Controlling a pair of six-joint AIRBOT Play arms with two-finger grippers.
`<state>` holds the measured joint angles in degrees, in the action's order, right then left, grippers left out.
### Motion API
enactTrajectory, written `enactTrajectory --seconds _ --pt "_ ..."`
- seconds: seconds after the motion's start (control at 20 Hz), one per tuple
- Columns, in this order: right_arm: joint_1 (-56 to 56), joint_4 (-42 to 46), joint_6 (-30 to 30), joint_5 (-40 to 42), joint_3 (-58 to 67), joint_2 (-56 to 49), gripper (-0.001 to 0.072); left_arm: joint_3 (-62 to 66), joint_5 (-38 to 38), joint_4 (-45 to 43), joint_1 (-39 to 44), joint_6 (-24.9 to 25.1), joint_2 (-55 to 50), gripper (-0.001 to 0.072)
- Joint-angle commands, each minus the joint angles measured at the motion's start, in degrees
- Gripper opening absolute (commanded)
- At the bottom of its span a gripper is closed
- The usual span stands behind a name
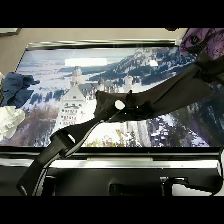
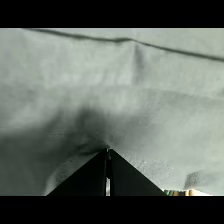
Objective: Fold the clothes and pants, and hang the long-sleeved shirts on hangers.
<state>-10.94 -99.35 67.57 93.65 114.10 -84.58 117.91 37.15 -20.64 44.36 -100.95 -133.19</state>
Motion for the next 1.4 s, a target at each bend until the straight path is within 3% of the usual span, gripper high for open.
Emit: enactTrajectory --seconds 0.0,0.15,0.45,0.85,1.05,1.35 --pt "0.09 -0.57 -3.04 -0.85 0.04 0.04 0.0037 0.52 6.56 -2.69 -3.65 0.42 1.99 0.0013" --pt "0.52 -7.17 -7.02 -1.25 0.04 0.02 0.0037 0.52 17.59 -15.69 -10.34 0.39 8.46 0.0013" --pt "14.67 -6.47 -18.12 -8.17 0.04 -0.44 0.0036 0.55 39.17 -39.87 -26.8 0.46 25.9 0.0015" --pt "35.65 1.51 -30.64 -18.14 0.04 -9.75 0.0037 0.39 43.93 -40.87 -41.99 1.92 37.11 0.0018" --pt "40.87 1.29 -35.1 -25.14 0.04 -16.81 0.0037 0.13 46.51 -40.89 -44.04 3.61 37.46 0.0018" --pt "44.87 -0.76 -36.96 -27.32 0.04 -25.0 0.0037 0.11 47.08 -40.89 -44.09 4.11 37.44 0.0018"
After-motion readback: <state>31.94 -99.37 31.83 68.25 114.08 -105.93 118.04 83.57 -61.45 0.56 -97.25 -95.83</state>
